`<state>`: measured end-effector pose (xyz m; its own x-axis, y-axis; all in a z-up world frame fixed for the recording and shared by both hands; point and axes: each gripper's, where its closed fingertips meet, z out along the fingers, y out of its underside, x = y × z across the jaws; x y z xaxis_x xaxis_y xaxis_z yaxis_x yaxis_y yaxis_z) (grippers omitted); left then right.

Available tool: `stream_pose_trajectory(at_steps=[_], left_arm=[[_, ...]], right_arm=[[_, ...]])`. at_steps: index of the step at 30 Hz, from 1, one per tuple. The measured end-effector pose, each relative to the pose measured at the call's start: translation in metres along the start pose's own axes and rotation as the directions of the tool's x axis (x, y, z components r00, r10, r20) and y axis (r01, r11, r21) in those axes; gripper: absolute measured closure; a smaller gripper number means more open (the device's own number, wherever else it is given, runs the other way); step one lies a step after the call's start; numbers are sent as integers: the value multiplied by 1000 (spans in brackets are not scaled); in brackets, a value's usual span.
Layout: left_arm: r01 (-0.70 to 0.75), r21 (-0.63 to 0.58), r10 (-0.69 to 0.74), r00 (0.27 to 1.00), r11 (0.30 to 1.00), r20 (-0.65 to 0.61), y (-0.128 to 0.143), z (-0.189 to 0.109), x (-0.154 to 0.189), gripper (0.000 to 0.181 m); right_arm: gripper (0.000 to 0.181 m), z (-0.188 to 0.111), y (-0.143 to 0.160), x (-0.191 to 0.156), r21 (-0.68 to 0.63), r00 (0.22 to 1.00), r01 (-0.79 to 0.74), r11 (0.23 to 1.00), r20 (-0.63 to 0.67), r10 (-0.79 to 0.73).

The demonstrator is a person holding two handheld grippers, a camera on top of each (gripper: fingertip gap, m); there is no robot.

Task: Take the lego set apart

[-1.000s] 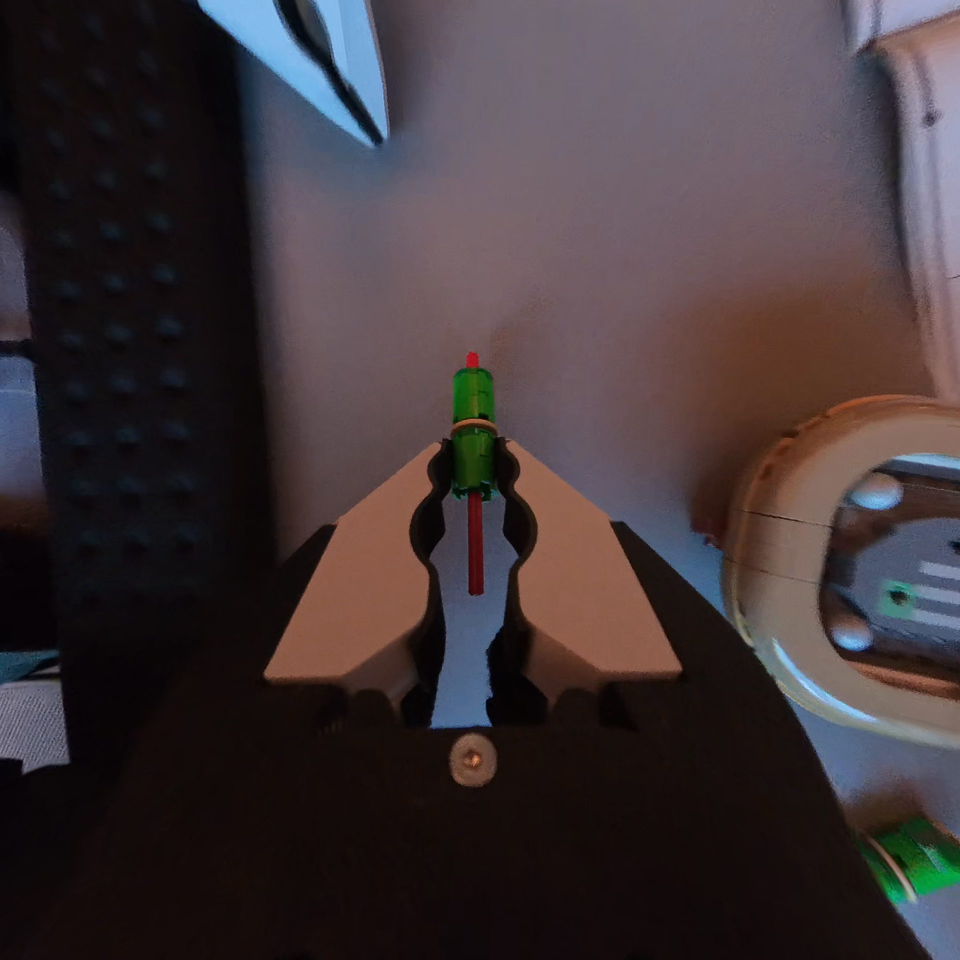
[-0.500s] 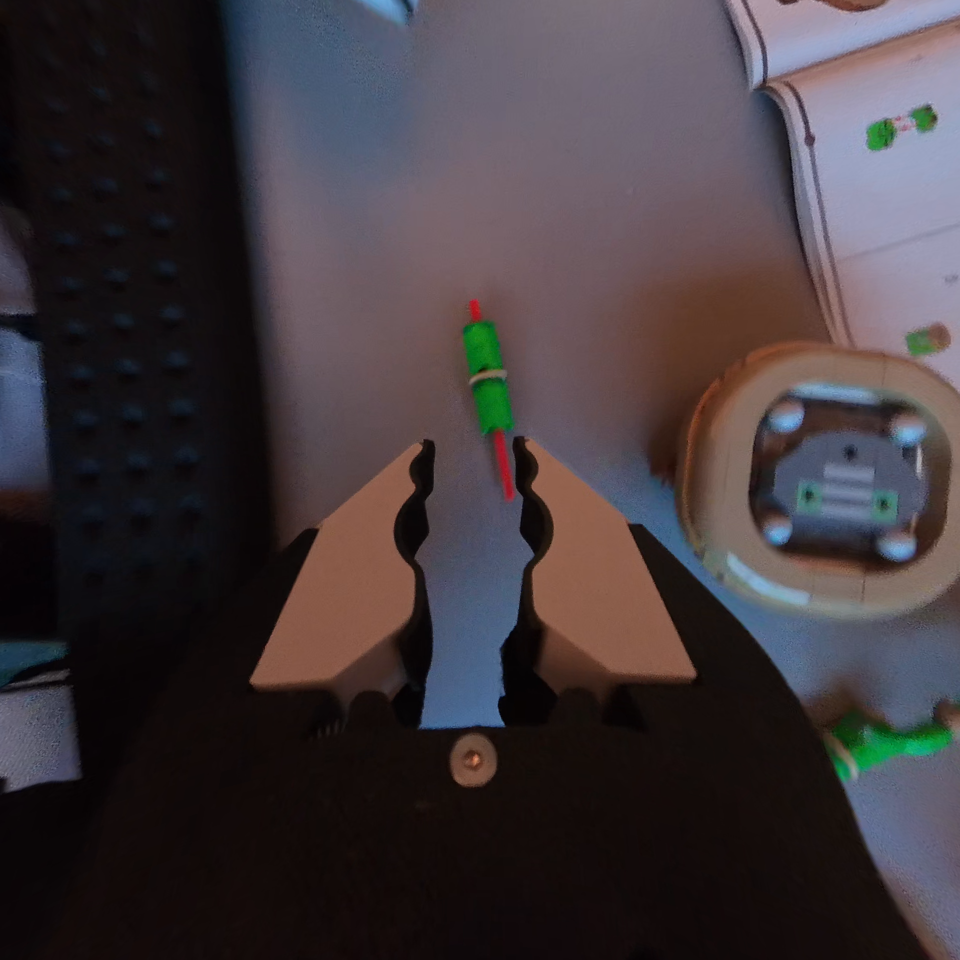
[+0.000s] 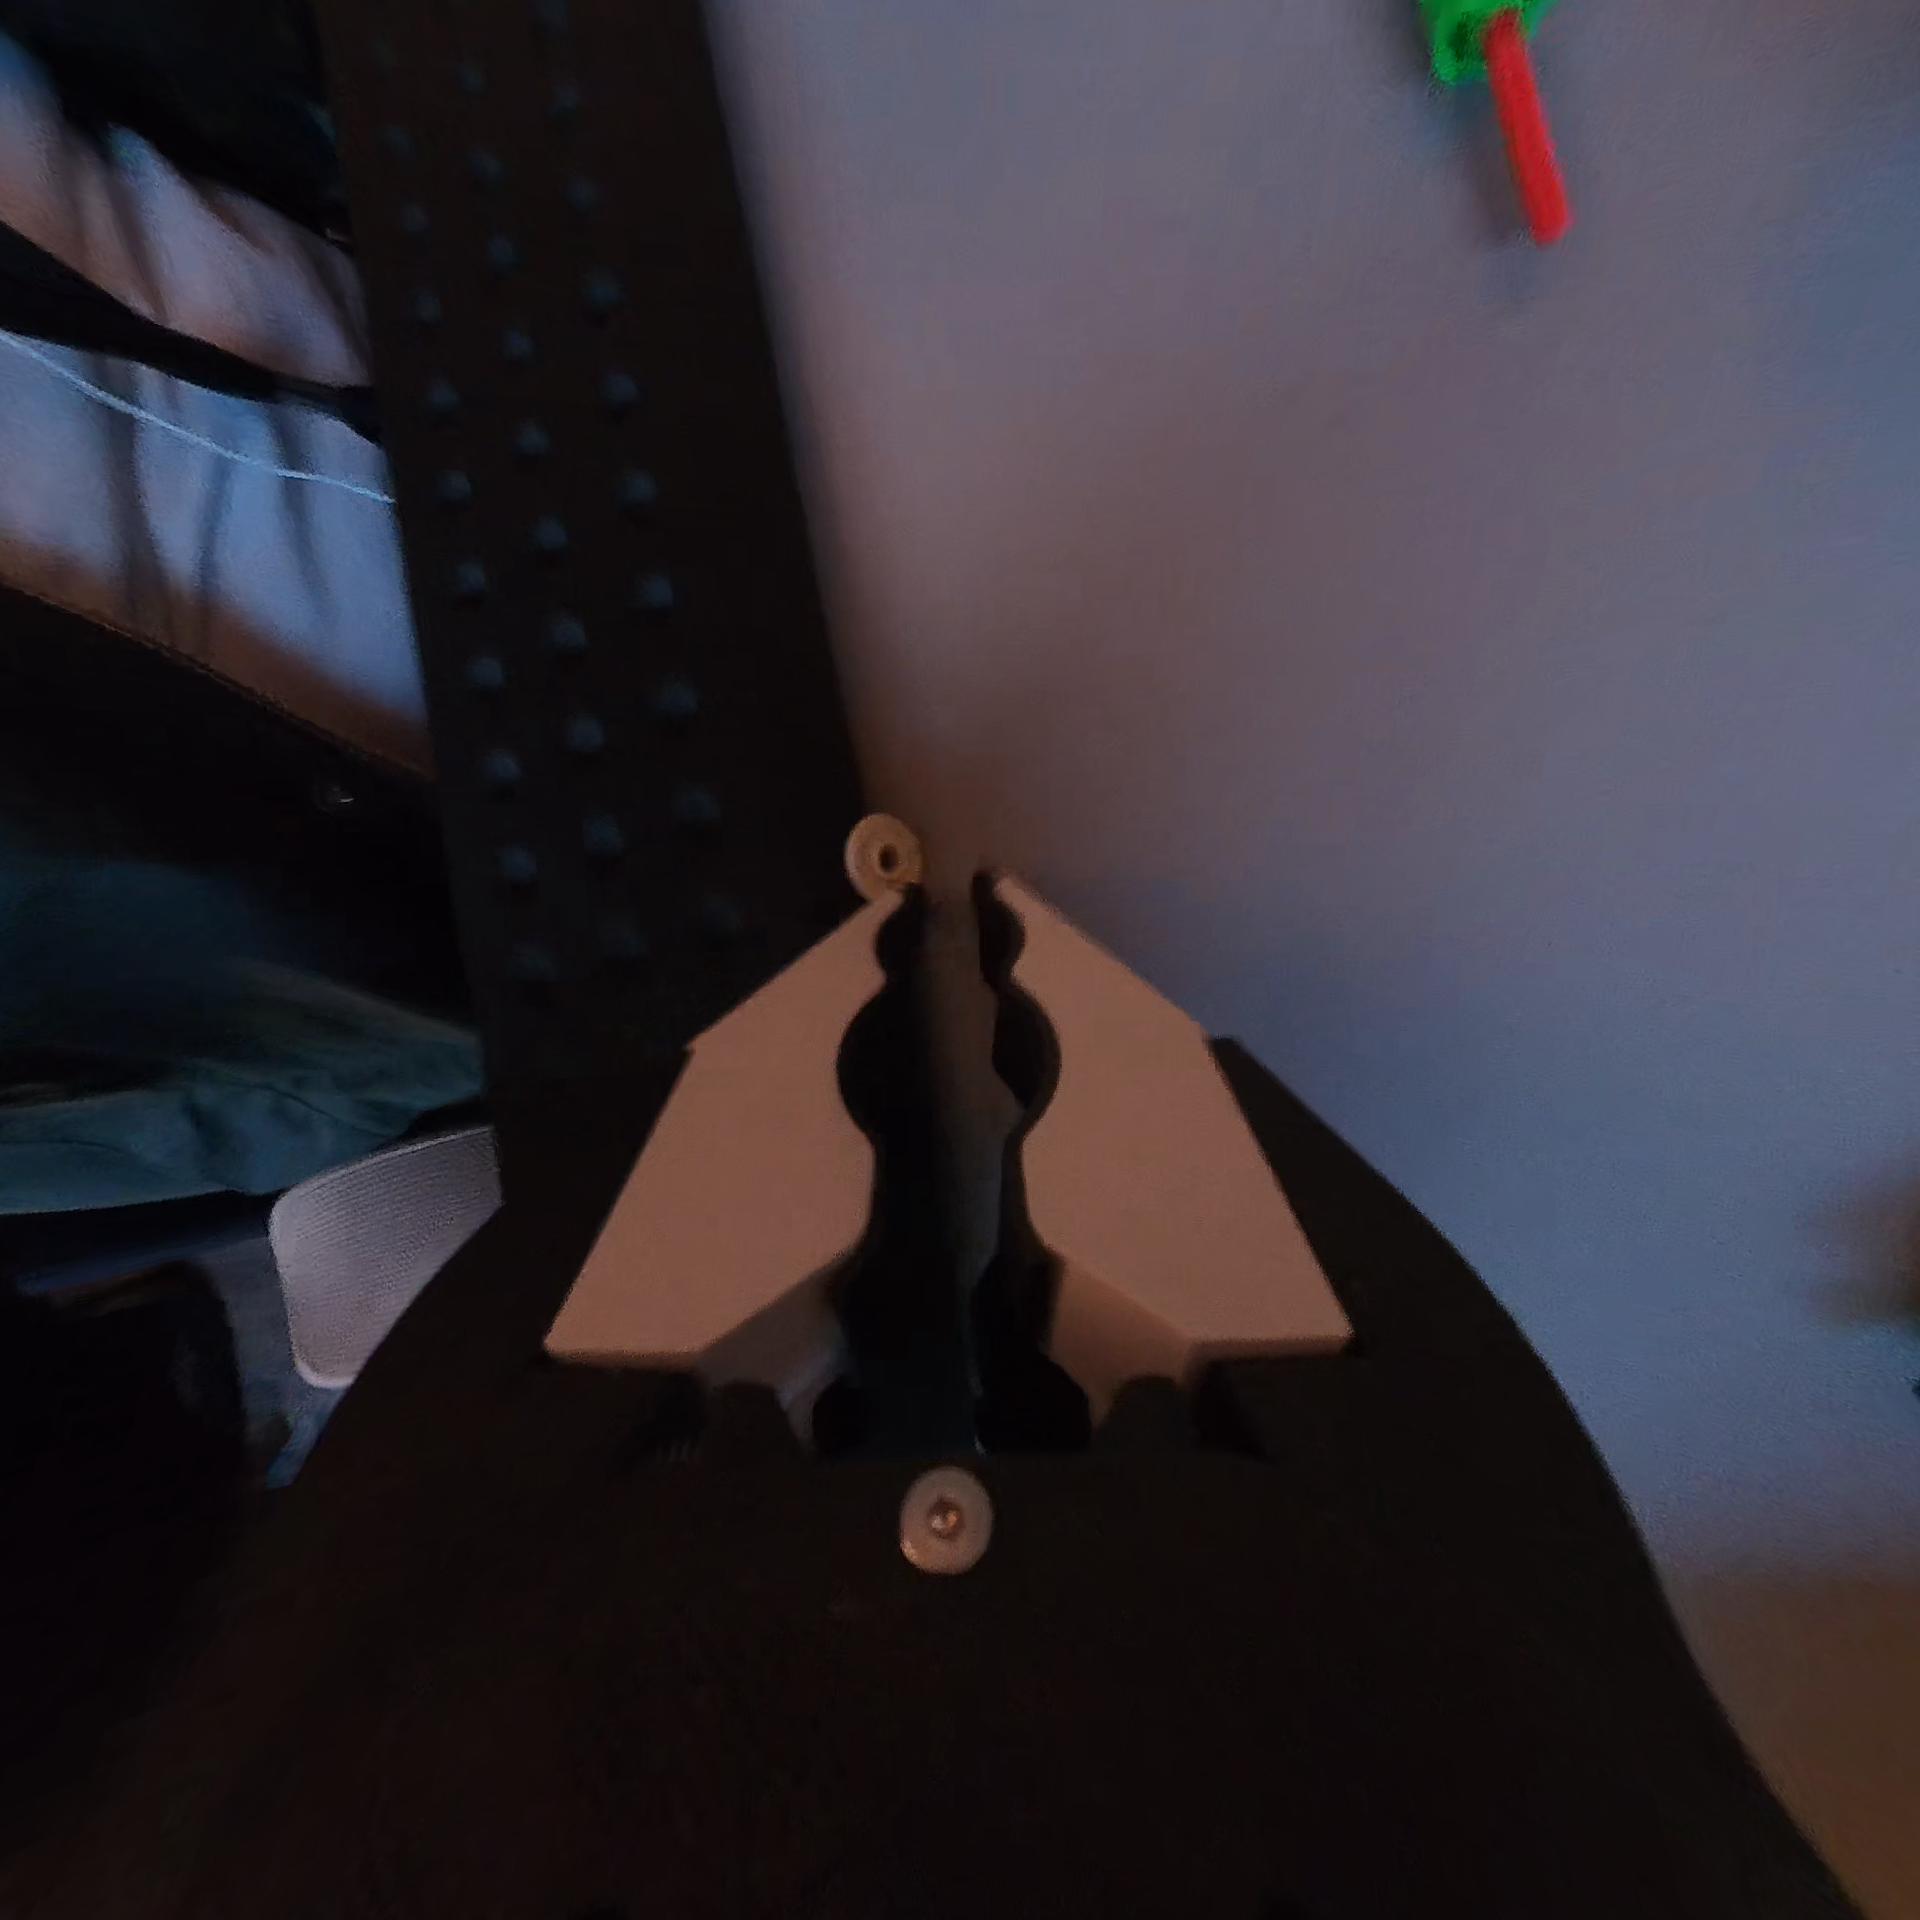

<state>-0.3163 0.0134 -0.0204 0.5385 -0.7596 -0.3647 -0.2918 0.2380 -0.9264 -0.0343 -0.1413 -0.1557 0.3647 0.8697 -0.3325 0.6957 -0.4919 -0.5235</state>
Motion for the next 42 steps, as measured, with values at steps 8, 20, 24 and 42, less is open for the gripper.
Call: stream_pose_trajectory(at_steps=[8,20,24,42], left_arm=[[116,213,-162,963,970,216,-19,-56,-55,181],[76,17,-76,908,997,413,14,-52,-73,181],[153,-51,-118,900,987,420,31,-49,-76,181],[202,-500,-302,945,842,-129,72,17,89,181]], right_arm=[[181,10,-18,10,123,981,153,980,-136,-136],[169,-17,-16,14,120,981,40,992,-194,-17],[168,-21,-14,9,95,978,-57,994,-194,75],[162,-5,-13,5,58,912,-318,946,-254,322]])
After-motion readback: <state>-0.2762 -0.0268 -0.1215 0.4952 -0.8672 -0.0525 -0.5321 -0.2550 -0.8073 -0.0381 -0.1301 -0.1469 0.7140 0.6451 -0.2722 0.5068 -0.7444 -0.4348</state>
